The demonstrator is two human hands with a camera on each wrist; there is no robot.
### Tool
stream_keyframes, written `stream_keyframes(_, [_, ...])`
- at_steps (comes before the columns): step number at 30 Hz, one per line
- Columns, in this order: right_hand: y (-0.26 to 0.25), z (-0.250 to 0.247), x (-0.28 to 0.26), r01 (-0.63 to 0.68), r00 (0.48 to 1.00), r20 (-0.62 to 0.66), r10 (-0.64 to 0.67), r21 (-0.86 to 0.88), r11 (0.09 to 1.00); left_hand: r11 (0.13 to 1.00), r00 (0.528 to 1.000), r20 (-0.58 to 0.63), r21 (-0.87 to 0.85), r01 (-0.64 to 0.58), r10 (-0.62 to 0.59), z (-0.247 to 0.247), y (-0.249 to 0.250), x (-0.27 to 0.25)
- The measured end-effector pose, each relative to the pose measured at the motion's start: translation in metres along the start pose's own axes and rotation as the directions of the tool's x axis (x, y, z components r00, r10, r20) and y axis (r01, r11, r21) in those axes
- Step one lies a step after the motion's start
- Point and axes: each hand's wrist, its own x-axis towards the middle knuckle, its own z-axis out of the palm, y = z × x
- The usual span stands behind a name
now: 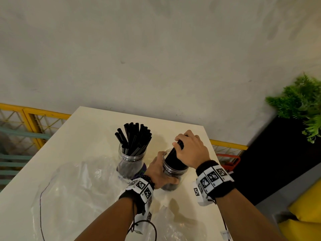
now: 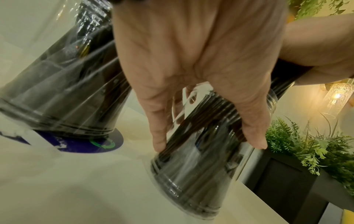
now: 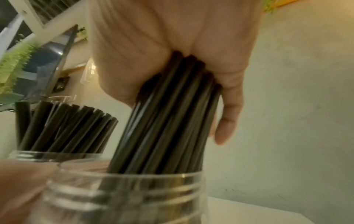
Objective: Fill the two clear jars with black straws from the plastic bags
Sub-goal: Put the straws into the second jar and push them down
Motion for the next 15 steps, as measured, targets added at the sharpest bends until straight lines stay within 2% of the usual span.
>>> stream_keyframes(3, [0.005, -0.002, 0.007, 0.132, 0.99, -0.062, -0.13, 0.039, 0.99, 1.0, 1.0, -0.001, 0.006, -0.007, 0.007, -0.001, 0.002, -0.002])
stream_keyframes(7, [0.018, -0.007, 0.013, 0.246, 0.969, -0.012, -0.247, 0.128, 0.961, 1.0, 1.0, 0.006, 0.017, -0.02, 0.02, -0.002, 0.003, -0.003])
stream_keyframes(12, [0.013, -0.015, 0.018, 0.191, 0.949, 0.258, -0.179, -0.021, 0.981, 1.0, 1.0, 0.012, 0.015, -0.025, 0.024, -0.003, 0.005, -0.006])
stream_keyframes(14, [0.014, -0.023, 0.021, 0.16, 0.946, 0.279, -0.166, 0.044, 0.986, 1.0, 1.0, 0.009, 0.011, -0.019, 0.019, -0.003, 0.006, -0.007])
stream_keyframes(15, [0.016, -0.026, 0.023, 0.148, 0.957, 0.235, -0.168, 0.099, 0.984, 1.0, 1.0, 0.007, 0.005, -0.019, 0.019, -0.003, 0.006, -0.008])
